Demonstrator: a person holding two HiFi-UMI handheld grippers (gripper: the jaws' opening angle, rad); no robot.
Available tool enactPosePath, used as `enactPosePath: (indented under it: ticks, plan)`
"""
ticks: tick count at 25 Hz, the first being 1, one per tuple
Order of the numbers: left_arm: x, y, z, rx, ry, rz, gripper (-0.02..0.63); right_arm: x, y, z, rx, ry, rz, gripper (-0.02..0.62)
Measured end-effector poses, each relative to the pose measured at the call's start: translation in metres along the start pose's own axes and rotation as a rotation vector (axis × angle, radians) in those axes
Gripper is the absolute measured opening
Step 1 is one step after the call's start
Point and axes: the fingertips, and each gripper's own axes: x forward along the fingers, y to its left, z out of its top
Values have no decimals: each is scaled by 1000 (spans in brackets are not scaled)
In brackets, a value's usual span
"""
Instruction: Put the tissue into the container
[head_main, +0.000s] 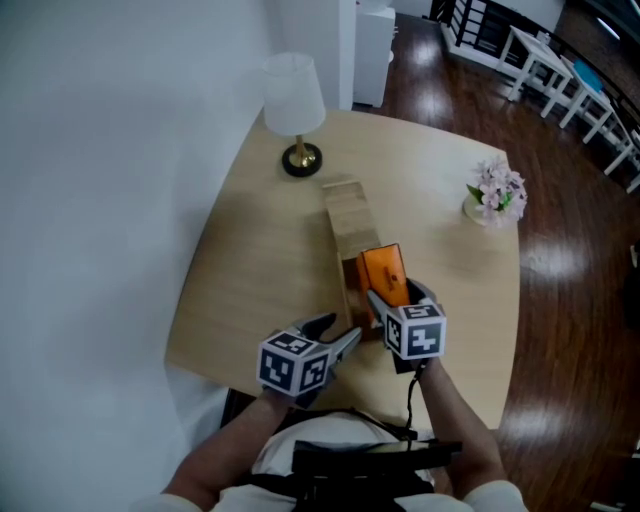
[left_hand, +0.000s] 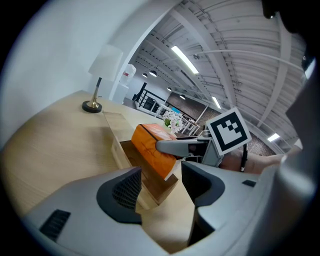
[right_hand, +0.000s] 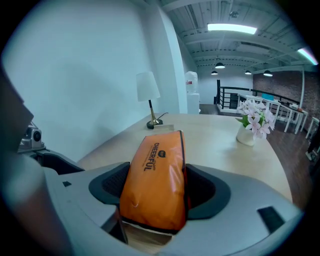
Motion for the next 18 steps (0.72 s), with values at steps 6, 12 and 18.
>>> enactPosePath:
  ticks: [6, 12, 18]
  plan:
    - [-8, 11, -2, -7, 6, 4, 256, 19, 15, -9, -27, 35, 12, 356]
    - [-11, 19, -4, -10, 12, 0, 256, 38, 20, -23, -53, 89, 1, 356]
    - [-13, 23, -5, -14, 17, -11, 256, 56, 20, -33, -41, 135, -22, 356]
